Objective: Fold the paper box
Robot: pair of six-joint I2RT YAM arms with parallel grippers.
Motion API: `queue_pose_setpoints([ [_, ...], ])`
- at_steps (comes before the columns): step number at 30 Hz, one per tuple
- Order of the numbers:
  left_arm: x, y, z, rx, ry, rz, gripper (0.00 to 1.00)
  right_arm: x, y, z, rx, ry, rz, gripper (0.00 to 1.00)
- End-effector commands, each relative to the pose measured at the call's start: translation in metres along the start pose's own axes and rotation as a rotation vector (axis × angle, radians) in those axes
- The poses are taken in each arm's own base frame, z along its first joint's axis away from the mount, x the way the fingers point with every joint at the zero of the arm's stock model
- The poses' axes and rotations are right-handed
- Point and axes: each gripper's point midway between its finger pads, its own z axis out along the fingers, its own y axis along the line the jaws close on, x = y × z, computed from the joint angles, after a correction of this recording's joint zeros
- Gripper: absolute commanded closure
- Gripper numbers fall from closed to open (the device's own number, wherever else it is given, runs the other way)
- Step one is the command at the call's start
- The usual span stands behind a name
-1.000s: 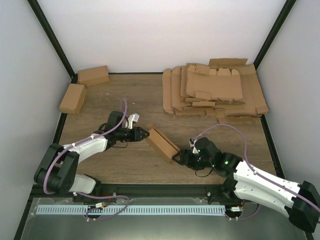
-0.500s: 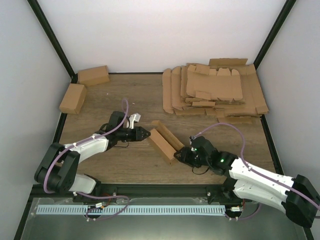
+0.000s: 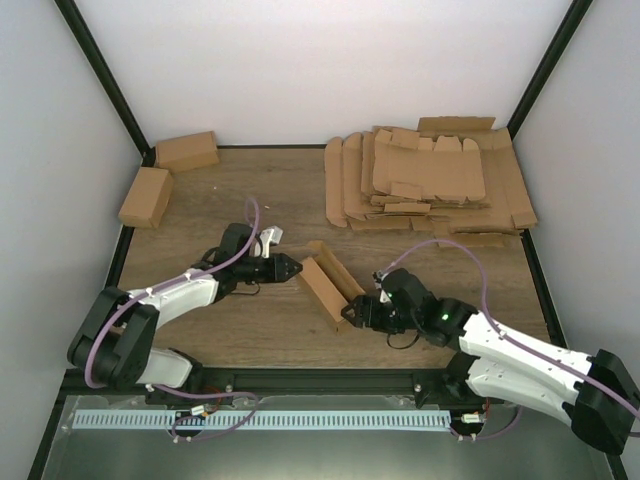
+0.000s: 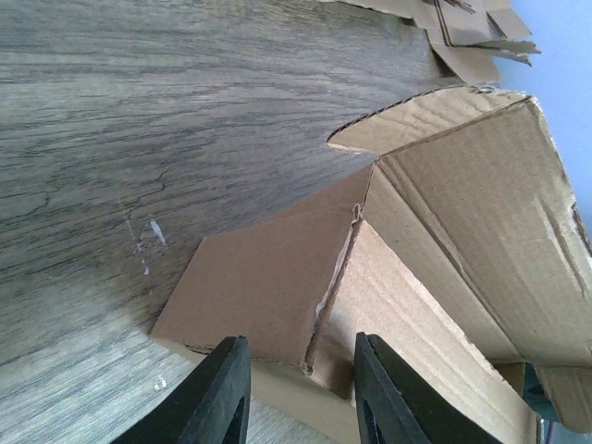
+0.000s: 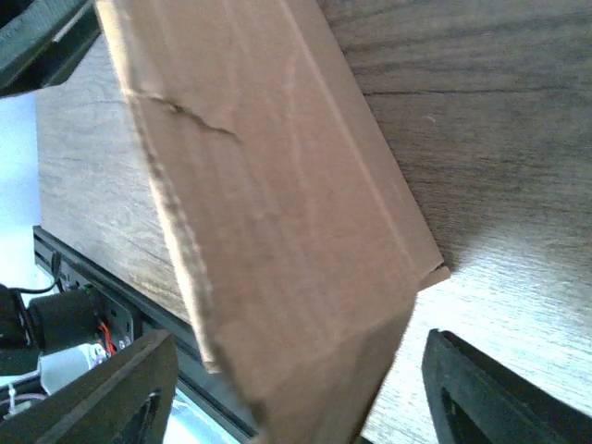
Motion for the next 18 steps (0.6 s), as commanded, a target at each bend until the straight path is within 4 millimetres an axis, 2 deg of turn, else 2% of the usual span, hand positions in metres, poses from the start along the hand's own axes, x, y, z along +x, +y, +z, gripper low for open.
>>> queue_pose_setpoints([
  [1, 0.000, 0.005, -0.003, -0.045, -0.005, 0.005, 0.66, -0.001, 0.014, -0.018, 0.014, 0.022, -0.097, 0.20],
  [5, -0.003, 0.002, -0.006, -0.048, -0.014, 0.009, 0.63, 0.000, 0.015, -0.028, 0.048, 0.039, -0.129, 0.01],
  [11, -0.010, -0.003, -0.012, -0.058, -0.032, 0.020, 0.60, -0.006, 0.019, -0.046, 0.100, 0.030, -0.179, 0.00],
  [18, -0.010, -0.004, -0.014, -0.063, -0.031, 0.021, 0.60, -0.045, 0.051, -0.061, 0.137, -0.073, -0.315, 0.00],
])
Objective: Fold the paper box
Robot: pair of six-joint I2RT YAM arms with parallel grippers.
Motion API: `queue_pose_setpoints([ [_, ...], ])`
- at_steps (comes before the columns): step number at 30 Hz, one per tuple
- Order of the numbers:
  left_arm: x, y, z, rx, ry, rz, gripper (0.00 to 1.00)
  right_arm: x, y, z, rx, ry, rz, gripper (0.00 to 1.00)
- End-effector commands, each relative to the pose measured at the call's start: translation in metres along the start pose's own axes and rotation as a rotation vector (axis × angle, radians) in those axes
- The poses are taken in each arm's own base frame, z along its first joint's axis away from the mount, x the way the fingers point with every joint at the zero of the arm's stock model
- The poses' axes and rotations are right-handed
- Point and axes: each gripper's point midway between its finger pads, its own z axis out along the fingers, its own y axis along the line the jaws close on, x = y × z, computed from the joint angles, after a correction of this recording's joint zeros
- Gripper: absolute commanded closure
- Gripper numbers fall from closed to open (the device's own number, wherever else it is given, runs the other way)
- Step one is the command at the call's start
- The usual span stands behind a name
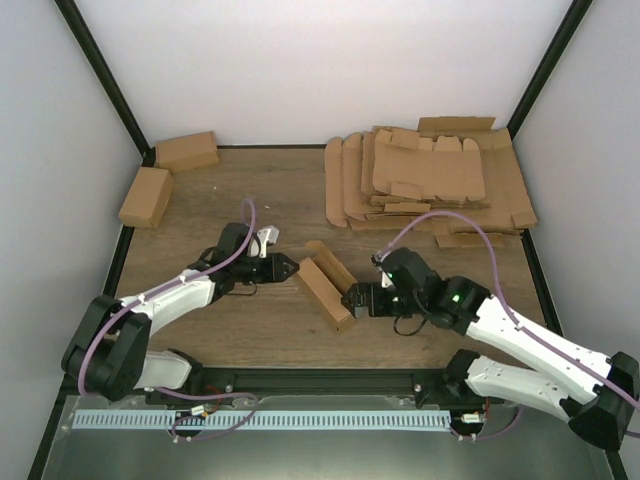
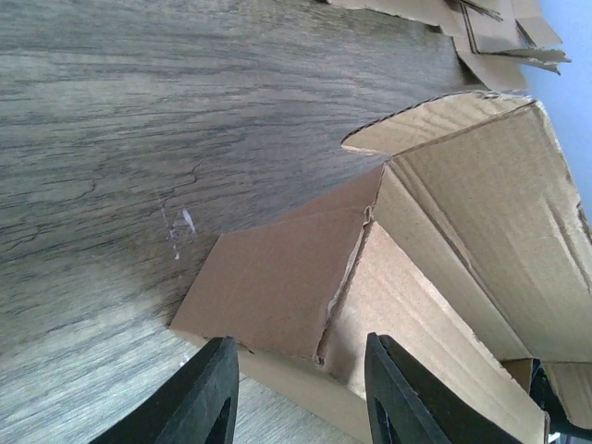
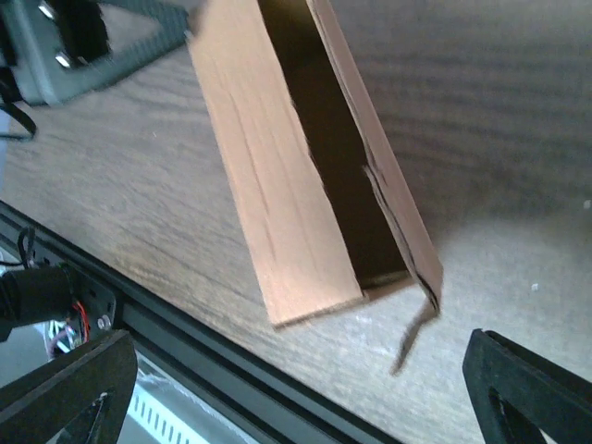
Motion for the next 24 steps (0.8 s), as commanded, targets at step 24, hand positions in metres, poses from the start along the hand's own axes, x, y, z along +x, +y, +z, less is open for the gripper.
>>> queue_pose_setpoints([
  [24, -0.001, -0.004, 0.001, 0.016, -0.007, 0.015, 0.60, -0.071, 0.038, 0.024, -0.305, 0.063, -0.226, 0.00],
])
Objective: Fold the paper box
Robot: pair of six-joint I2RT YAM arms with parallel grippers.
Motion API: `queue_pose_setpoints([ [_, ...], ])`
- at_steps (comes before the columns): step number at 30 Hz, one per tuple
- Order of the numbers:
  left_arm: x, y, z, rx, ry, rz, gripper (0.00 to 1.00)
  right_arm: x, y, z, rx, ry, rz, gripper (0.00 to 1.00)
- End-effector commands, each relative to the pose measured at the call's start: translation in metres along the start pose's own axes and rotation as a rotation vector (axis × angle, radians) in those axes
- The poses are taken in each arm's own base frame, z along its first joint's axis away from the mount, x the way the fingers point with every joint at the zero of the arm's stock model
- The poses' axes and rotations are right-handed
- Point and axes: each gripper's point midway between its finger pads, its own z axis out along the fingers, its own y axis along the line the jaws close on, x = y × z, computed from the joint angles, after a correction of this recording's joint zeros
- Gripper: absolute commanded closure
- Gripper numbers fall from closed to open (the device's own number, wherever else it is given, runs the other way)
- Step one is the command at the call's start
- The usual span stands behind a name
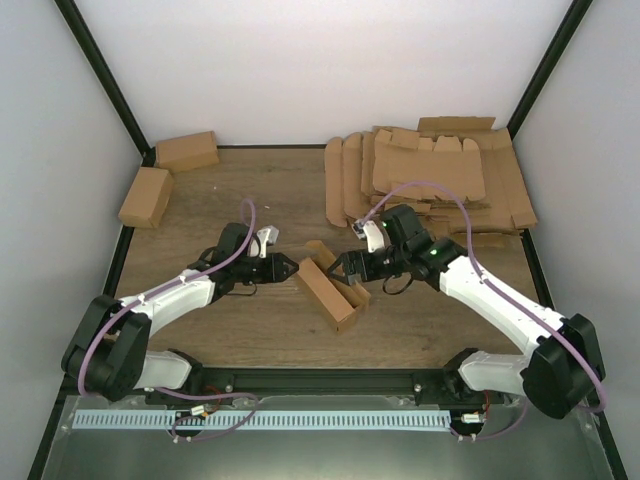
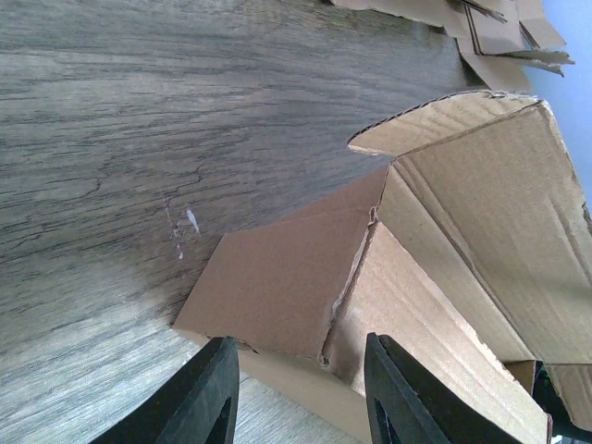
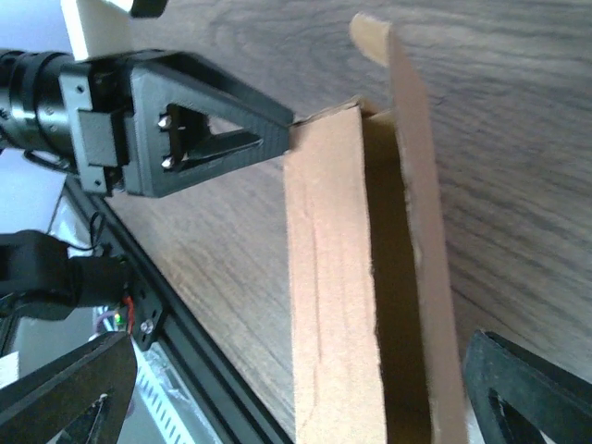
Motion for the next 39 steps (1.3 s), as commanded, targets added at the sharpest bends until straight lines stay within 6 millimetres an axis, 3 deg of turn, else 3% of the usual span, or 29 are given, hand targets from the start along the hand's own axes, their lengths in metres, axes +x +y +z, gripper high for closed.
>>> queue_pose_setpoints([
  [1, -0.001, -0.006, 0.002, 0.026, -0.008, 0.020, 0.60, 0.010, 0.018, 0.003, -0.138, 0.031, -0.032, 0.01],
  [16, 0.003, -0.011, 0.007, 0.025, -0.001, 0.012, 0.60, 0.032, 0.039, 0.008, -0.232, 0.091, -0.073, 0.03],
  [23, 0.001, -0.015, 0.005, 0.021, -0.010, 0.018, 0.59, 0.028, 0.019, 0.011, -0.100, 0.075, -0.069, 0.00],
  [28, -0.005, -0.019, -0.006, 0.003, -0.035, 0.026, 0.49, 0.026, 0.012, 0.010, 0.003, 0.065, -0.082, 0.00],
  [34, -0.004, -0.023, -0.027, -0.032, -0.055, 0.024, 0.22, 0.023, 0.010, 0.008, 0.028, 0.050, -0.071, 0.00],
  [39, 0.014, -0.025, -0.042, -0.015, -0.036, -0.018, 0.19, 0.023, 0.009, 0.011, 0.026, 0.049, -0.058, 0.00],
])
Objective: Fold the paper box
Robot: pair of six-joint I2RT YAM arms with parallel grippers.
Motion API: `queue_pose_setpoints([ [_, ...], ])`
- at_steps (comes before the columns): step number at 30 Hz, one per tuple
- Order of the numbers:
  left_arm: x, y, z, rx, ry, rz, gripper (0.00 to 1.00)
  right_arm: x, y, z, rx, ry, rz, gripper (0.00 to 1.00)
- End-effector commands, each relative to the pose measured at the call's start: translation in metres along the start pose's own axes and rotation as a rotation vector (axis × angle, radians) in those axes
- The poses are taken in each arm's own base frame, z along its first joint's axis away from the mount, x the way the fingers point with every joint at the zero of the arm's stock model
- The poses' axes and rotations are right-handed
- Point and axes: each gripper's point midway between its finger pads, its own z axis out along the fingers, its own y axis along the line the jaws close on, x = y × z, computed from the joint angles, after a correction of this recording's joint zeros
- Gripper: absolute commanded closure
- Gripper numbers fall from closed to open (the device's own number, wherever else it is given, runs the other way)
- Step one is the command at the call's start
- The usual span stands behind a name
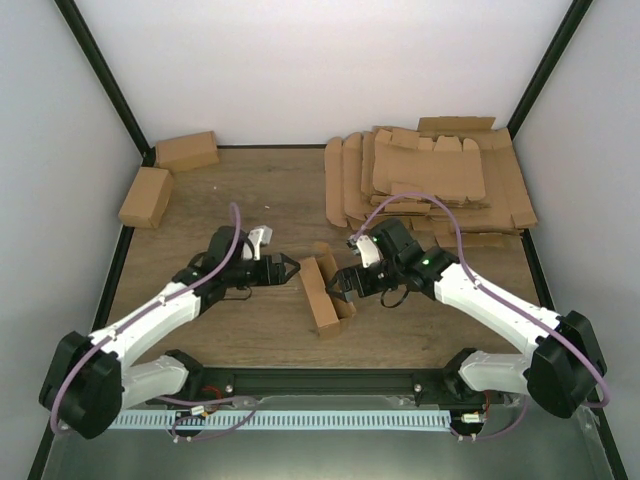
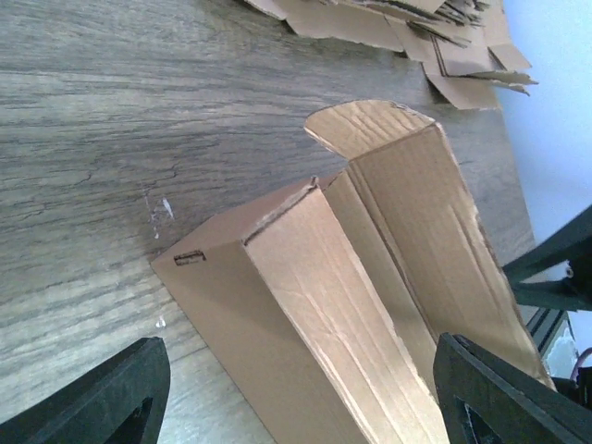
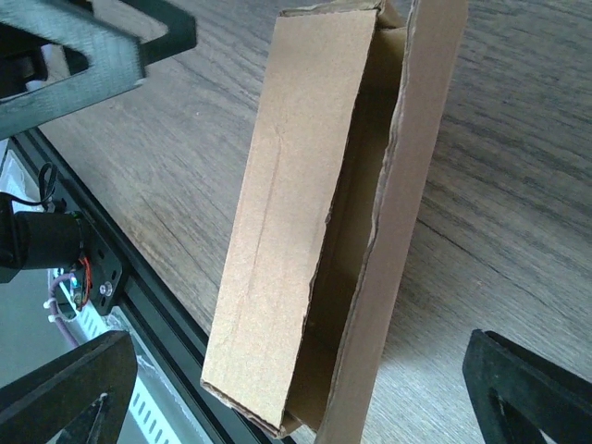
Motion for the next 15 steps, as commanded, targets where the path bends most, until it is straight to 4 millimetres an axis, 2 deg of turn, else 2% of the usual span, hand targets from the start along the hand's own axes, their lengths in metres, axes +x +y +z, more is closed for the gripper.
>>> queue_pose_setpoints([
  [1, 0.018, -0.001, -0.013, 0.012, 0.028, -0.055, 0.20, -0.015, 0.009, -0.008, 0.001, -0.044, -0.008, 0.00],
  [8, 0.065, -0.016, -0.018, 0.136, 0.086, -0.182, 0.27, -0.018, 0.007, -0.001, -0.005, -0.052, 0.006, 0.00],
  [15, 0.097, -0.028, -0.020, 0.212, 0.138, -0.235, 0.51, -0.026, 0.009, 0.005, -0.021, -0.056, 0.013, 0.00],
])
